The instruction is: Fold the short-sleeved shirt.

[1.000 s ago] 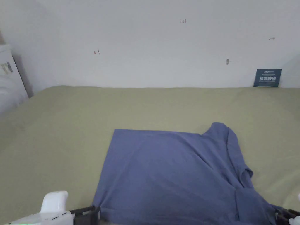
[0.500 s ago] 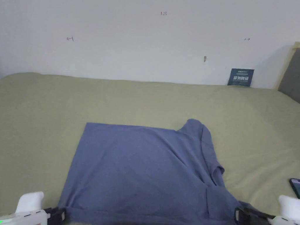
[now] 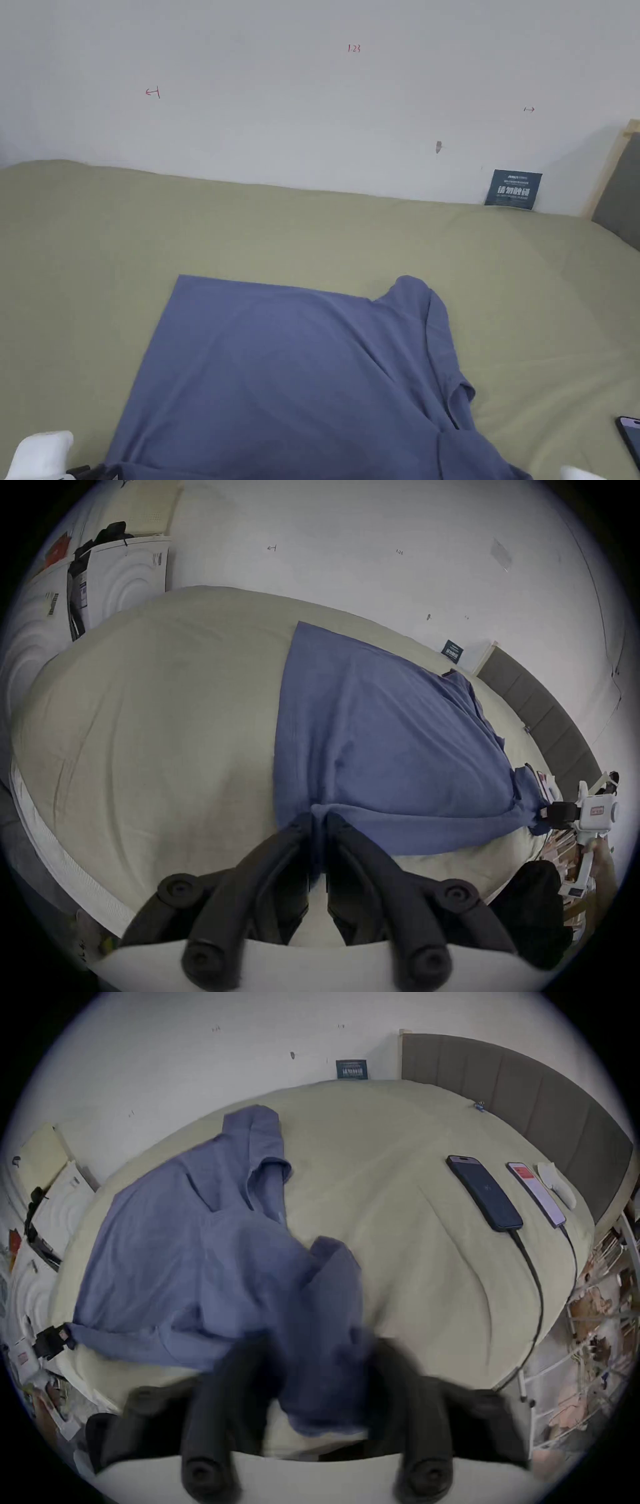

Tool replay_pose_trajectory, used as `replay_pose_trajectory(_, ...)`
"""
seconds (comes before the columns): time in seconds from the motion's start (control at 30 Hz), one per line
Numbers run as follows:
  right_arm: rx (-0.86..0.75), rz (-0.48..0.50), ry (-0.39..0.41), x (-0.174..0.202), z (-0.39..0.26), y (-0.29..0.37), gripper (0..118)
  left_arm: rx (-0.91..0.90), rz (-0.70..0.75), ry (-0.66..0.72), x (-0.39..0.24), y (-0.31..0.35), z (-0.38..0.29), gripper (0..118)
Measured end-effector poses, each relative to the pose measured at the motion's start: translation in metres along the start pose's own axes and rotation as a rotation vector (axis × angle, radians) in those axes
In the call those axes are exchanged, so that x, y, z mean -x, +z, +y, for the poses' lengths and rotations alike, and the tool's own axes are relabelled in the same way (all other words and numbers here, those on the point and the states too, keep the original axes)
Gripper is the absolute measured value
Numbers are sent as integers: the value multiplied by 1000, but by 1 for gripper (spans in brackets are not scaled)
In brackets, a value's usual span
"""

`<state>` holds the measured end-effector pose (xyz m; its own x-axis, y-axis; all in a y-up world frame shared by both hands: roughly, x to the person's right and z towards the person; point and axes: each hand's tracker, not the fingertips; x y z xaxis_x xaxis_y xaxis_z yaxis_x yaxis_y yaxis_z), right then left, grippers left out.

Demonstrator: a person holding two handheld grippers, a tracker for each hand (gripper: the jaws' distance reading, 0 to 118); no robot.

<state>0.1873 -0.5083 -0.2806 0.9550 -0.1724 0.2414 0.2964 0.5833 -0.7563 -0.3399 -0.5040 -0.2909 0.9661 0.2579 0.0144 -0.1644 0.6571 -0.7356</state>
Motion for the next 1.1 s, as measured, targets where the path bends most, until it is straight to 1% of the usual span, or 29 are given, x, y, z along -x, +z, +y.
replay_pose_trajectory(0.03,-8,12,-4,3,-1,2,15,-3,-1,6,3,0,0,9)
replay_pose_trajectory(0.07,-11,-12,15,5,-4,6,11,-7,-2,10,3,1,0,9)
replay_pose_trajectory(0.1,-37,-35,67,9,-4,9,10,-11,2,11,1,3,-1,9)
replay_pose_trajectory(0.2,-140,-37,126,16,-2,23,10,-35,7,9,-2,10,2,9)
replay_pose_trajectory(0.37,-231,-48,240,31,25,44,10,-114,4,5,-12,26,24,9)
replay_pose_trajectory(0.47,-263,-16,282,39,54,45,10,-128,7,3,-13,23,51,9)
replay_pose_trajectory(0.6,-258,14,374,50,101,25,10,-111,32,-57,-14,7,94,9)
replay_pose_trajectory(0.63,-252,22,410,52,113,16,10,-101,41,-71,-14,0,106,8)
replay_pose_trajectory(0.7,-210,36,430,54,135,-6,10,-77,54,-100,-10,-15,124,8)
replay_pose_trajectory(0.73,-199,41,465,55,145,-19,10,-56,64,-104,-7,-26,134,8)
replay_pose_trajectory(0.77,-169,42,478,56,153,-31,10,-43,76,-111,-6,-34,142,8)
replay_pose_trajectory(0.83,-151,26,491,56,164,-52,10,13,84,-113,-2,-53,153,8)
replay_pose_trajectory(1.0,-97,9,460,57,178,-93,10,65,110,-112,5,-90,167,9)
replay_pose_trajectory(1.07,-100,32,447,55,179,-102,10,83,152,-95,6,-100,168,9)
replay_pose_trajectory(1.1,-100,41,430,53,179,-104,17,89,157,-99,7,-102,169,10)
